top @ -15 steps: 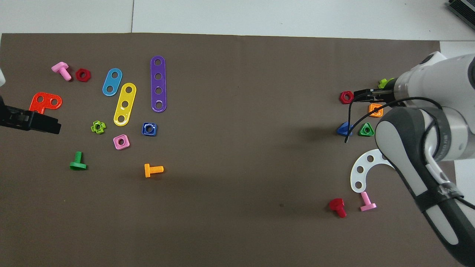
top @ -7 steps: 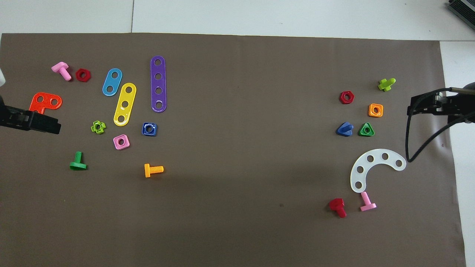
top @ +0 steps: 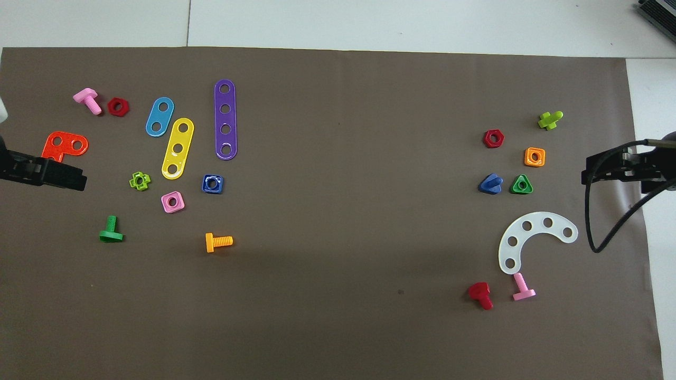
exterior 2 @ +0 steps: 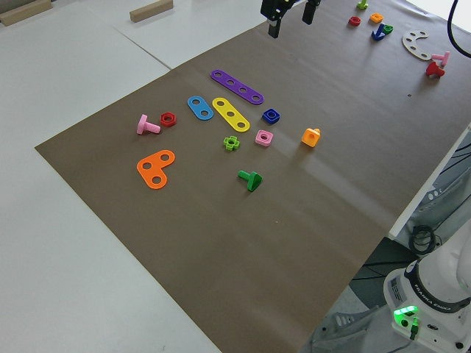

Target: Unscrew and place screws in storage area

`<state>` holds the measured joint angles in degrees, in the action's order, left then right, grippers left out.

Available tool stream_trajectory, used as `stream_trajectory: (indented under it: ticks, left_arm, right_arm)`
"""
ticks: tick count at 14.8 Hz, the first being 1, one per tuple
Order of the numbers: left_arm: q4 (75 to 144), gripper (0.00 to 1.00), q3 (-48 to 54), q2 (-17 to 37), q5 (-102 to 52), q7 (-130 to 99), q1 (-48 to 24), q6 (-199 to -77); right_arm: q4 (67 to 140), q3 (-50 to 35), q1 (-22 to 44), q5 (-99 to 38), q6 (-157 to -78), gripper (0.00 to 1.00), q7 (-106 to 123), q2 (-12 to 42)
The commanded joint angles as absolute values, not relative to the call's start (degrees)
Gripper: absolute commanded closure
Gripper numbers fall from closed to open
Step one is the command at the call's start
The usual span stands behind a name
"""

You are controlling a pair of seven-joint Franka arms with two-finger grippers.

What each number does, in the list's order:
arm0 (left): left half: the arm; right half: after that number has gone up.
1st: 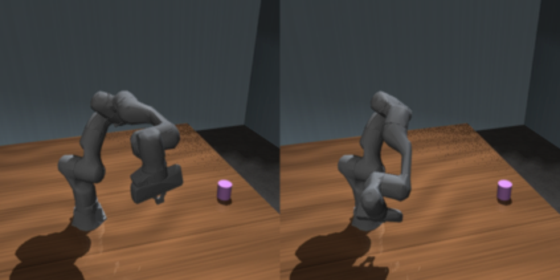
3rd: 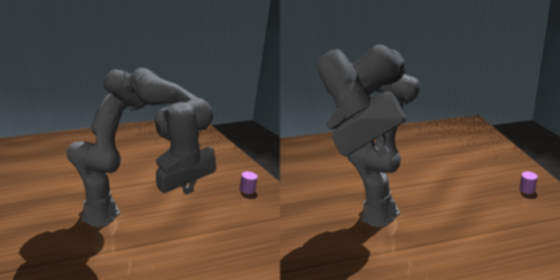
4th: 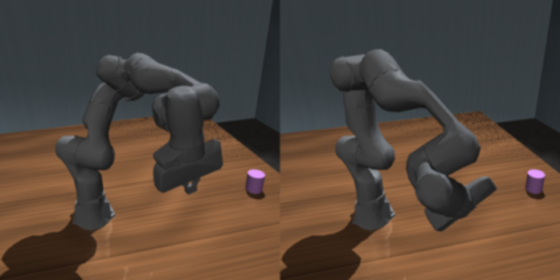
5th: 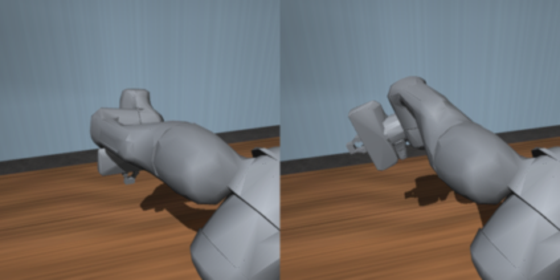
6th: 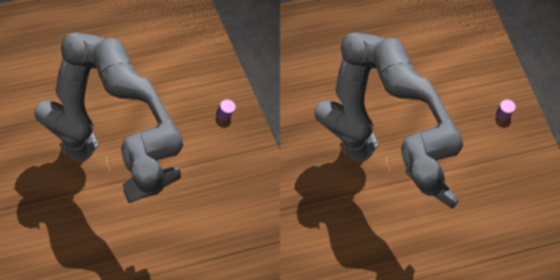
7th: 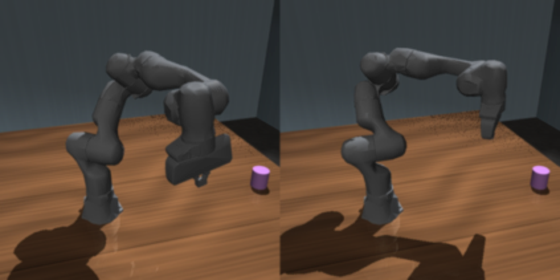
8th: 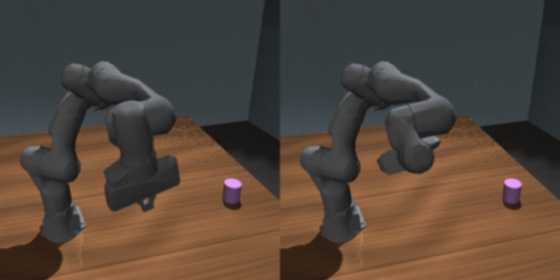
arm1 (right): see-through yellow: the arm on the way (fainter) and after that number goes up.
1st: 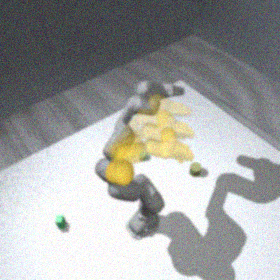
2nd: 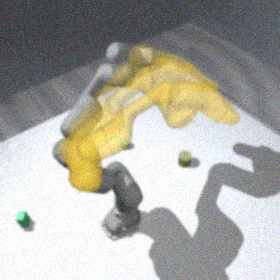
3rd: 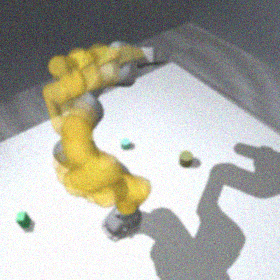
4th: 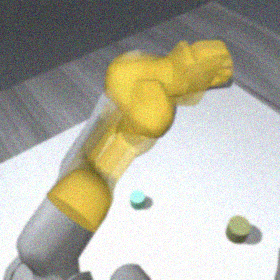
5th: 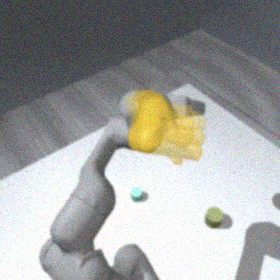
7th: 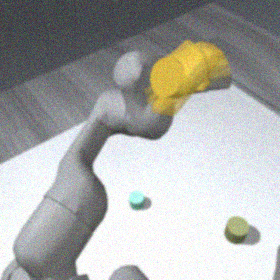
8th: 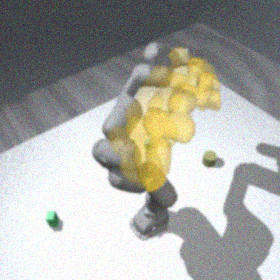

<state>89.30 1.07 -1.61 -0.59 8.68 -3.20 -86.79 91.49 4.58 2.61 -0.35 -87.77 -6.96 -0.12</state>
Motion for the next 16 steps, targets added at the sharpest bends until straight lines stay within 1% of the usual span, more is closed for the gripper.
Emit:
stream_trajectory:
  ticks: [1, 3, 7, 10, 16]
  left_arm:
    - [90.88, 0.00, 1.41, -3.16, -1.14, 8.96, -2.37, -86.40]
    - [90.88, 0.00, 1.41, -3.16, -1.05, 8.96, -2.37, -86.40]
    - [90.88, 0.00, 1.41, -3.16, -1.06, 8.96, -2.37, -86.40]
    - [90.88, 0.00, 1.41, -3.16, -1.14, 8.97, -2.37, -86.40]
    - [90.88, 0.00, 1.41, -3.16, -1.14, 8.96, -2.37, -86.40]
  right_arm:
    - [91.33, 3.69, 2.11, 1.48, -87.10, 0.00, -4.57, -1.23]
    - [89.04, 2.56, 2.20, 4.56, -85.96, 0.00, -3.96, -0.88]
    - [88.95, 2.11, 2.02, 3.08, -85.87, 0.00, -4.30, -0.79]
    - [89.03, 2.72, 1.32, -1.31, -85.87, 0.00, -4.48, -1.14]
    - [89.82, 2.90, 1.32, -0.18, -86.39, 0.00, -4.22, -1.67]
